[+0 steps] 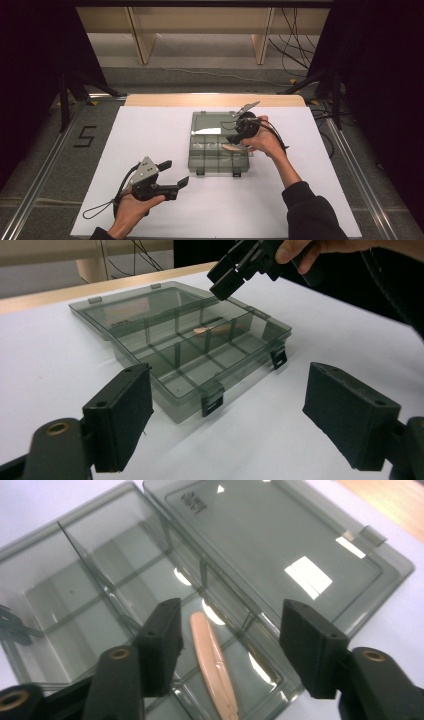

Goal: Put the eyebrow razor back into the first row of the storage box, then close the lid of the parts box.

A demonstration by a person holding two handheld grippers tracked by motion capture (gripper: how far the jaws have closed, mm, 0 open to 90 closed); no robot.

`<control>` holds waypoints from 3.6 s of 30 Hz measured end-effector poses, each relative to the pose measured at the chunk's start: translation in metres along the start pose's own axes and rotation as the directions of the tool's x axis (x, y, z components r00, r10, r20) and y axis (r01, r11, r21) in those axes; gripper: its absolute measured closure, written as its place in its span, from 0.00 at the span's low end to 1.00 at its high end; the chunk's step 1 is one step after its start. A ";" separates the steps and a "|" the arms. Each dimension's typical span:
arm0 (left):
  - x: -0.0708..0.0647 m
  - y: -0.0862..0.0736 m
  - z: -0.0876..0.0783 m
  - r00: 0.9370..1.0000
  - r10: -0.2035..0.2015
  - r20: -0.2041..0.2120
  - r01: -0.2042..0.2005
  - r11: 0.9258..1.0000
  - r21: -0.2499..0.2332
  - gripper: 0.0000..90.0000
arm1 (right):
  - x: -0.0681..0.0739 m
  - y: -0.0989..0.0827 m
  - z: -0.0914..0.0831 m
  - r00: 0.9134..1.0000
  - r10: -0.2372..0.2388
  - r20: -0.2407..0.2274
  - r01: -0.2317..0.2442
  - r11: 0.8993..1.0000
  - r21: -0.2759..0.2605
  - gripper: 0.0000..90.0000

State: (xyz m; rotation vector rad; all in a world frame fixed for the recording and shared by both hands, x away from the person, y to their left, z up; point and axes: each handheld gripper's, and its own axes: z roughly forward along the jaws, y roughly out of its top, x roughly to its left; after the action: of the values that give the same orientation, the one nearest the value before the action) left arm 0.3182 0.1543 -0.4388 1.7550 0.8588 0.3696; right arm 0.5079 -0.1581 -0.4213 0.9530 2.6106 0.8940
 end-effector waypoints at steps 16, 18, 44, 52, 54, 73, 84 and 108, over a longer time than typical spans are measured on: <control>0.004 0.005 0.009 1.000 -0.013 -0.020 0.013 1.000 0.014 0.21 | -0.002 -0.027 -0.022 0.996 0.088 -0.022 -0.090 0.986 -0.140 0.35; 0.006 0.007 0.011 1.000 -0.014 -0.021 0.014 1.000 0.013 0.21 | 0.000 -0.029 -0.024 0.994 0.102 -0.030 -0.106 0.984 -0.145 0.35; 0.031 0.030 0.062 0.996 -0.058 -0.066 0.070 0.979 0.191 0.28 | -0.028 -0.044 -0.035 0.974 0.225 -0.038 -0.228 0.948 -0.221 0.29; 0.037 0.034 0.073 0.998 -0.004 -0.068 0.026 0.946 0.322 0.29 | -0.035 -0.048 -0.036 0.971 0.239 -0.030 -0.240 0.948 -0.208 0.29; 0.037 0.035 0.075 0.997 0.000 -0.081 0.027 0.943 0.332 0.30 | -0.035 -0.049 -0.036 0.971 0.239 -0.034 -0.240 0.946 -0.217 0.29; 0.039 0.049 0.098 0.995 0.019 -0.096 0.026 0.897 0.441 0.40 | -0.037 -0.052 -0.037 0.968 0.249 -0.025 -0.249 0.949 -0.194 0.28; 0.049 0.046 0.107 0.995 0.015 -0.102 0.037 0.874 0.484 0.50 | -0.037 -0.050 -0.031 0.964 0.264 -0.026 -0.264 0.944 -0.200 0.29; 0.056 0.039 0.115 0.994 0.000 -0.110 0.061 0.834 0.548 0.71 | -0.054 -0.026 -0.018 0.943 0.331 -0.023 -0.331 0.931 -0.151 0.30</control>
State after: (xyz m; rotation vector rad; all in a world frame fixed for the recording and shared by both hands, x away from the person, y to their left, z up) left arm 0.4431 0.1082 -0.4529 2.2663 1.1502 0.2015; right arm 0.5292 -0.2172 -0.4229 1.3744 2.3730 1.1501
